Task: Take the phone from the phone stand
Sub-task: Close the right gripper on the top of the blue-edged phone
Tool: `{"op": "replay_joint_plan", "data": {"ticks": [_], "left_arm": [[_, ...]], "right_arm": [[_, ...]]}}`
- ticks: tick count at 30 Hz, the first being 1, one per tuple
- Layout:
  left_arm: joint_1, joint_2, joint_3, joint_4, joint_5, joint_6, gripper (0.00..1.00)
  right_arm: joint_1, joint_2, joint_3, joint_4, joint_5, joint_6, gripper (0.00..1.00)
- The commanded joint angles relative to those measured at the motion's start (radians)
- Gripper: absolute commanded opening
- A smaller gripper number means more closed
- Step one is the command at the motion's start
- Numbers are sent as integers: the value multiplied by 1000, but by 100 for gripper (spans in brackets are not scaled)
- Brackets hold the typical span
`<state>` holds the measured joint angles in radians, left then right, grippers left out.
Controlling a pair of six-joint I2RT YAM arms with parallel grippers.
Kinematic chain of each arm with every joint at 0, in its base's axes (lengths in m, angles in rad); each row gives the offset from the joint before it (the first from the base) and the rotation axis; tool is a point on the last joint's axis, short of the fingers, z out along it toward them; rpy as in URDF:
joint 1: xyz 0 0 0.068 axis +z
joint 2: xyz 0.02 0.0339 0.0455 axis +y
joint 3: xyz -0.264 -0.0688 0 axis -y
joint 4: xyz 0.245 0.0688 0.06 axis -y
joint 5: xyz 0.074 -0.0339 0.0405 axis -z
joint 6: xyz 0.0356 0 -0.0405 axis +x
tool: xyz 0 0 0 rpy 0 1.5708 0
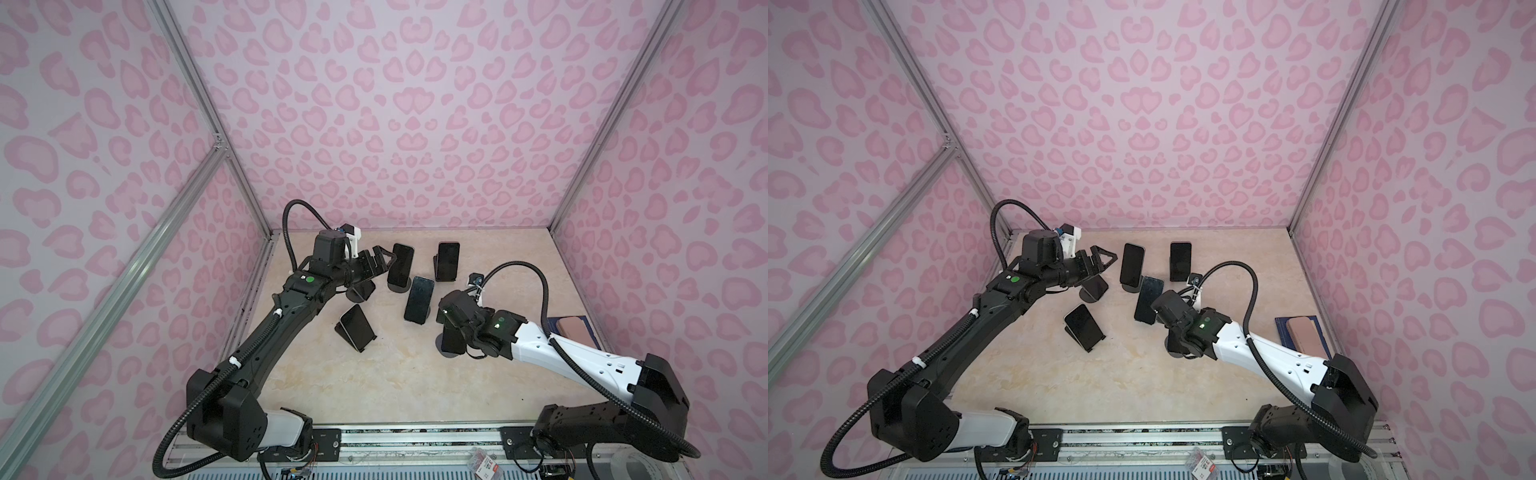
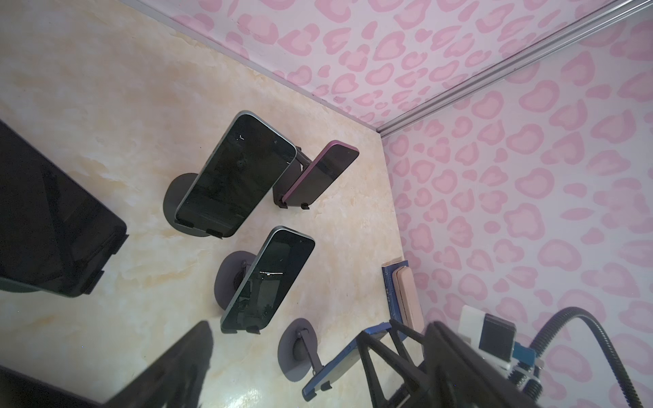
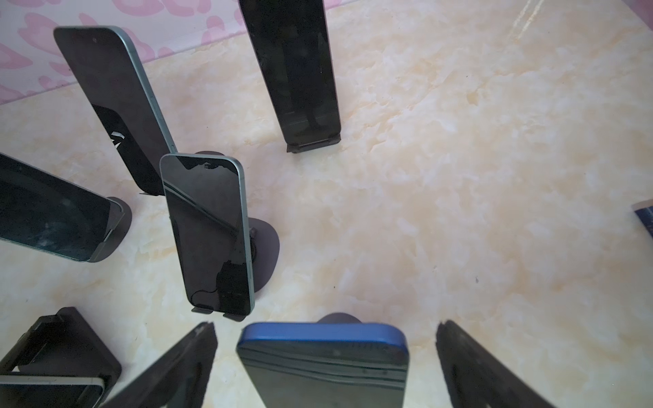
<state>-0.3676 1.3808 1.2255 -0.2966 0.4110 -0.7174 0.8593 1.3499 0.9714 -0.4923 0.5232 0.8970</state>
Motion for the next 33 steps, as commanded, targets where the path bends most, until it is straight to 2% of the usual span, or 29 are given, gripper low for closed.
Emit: {"op": "replay_joint_plan", "data": {"ticks": [1, 15, 23, 33], "left_arm": [[1, 6, -1, 25, -6, -4, 96], [1, 9, 1, 24, -1, -5, 95], [2, 8, 2, 24, 1, -6, 95], [1, 6, 2, 27, 9, -10, 95]], "right_arm": [[-1, 14, -11, 29, 12, 6, 100], [-1, 38, -21, 46, 14, -10, 89], [0, 65, -16, 34, 38, -13, 88], [0, 72, -36, 58, 31, -22, 81]]}}
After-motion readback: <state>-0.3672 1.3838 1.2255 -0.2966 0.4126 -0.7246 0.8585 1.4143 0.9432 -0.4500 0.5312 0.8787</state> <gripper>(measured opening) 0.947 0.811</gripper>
